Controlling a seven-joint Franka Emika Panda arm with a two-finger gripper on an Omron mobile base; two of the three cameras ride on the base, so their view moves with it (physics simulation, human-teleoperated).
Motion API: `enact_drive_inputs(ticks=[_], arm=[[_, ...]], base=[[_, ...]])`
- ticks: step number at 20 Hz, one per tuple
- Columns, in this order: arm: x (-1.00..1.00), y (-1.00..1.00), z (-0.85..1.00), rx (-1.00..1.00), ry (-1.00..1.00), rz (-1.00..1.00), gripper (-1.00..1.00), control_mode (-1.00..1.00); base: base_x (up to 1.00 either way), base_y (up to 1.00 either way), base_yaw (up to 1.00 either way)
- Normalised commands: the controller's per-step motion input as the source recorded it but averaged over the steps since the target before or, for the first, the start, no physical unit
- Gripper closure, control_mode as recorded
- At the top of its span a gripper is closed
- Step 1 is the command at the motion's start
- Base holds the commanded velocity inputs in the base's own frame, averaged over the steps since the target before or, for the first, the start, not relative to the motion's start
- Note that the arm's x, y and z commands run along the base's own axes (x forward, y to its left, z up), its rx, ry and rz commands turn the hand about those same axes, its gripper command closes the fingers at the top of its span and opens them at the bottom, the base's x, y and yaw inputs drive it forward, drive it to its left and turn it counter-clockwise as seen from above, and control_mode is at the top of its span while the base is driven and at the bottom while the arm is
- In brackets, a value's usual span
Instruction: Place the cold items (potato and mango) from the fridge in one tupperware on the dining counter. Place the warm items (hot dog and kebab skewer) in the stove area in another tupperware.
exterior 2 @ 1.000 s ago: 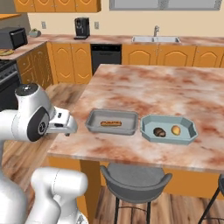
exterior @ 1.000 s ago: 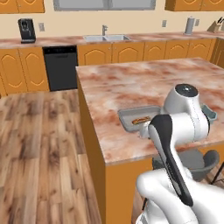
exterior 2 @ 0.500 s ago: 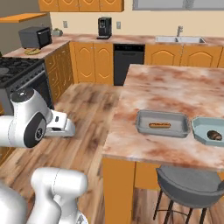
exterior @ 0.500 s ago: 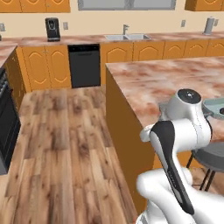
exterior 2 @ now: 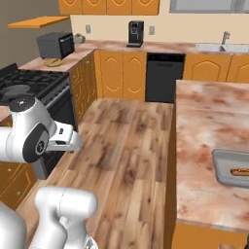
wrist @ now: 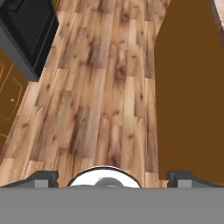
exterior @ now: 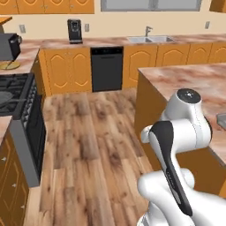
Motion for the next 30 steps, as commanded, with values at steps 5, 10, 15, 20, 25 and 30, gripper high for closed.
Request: enact_drive_inputs(ticks=[5,10,15,20,25,30], arm=[[0.0,0.0,0.0,0.0,0.0,0.0,-1.0,1.0],[0.0,0.0,0.0,0.0,0.0,0.0,-1.0,1.0],[0.0,0.0,0.0,0.0,0.0,0.0,-1.0,1.0],[0.0,0.0,0.0,0.0,0.0,0.0,-1.0,1.0],[0.0,0.0,0.0,0.0,0.0,0.0,-1.0,1.0],[0.0,0.0,0.0,0.0,0.0,0.0,-1.0,1.0]], base=[[1.0,0.1,0.31],[1.0,0.0,0.38],[1.0,-0.01,0.43],[1.0,-0.19,0.37],[1.0,-0.38,0.32],[1.0,-0.39,0.32]])
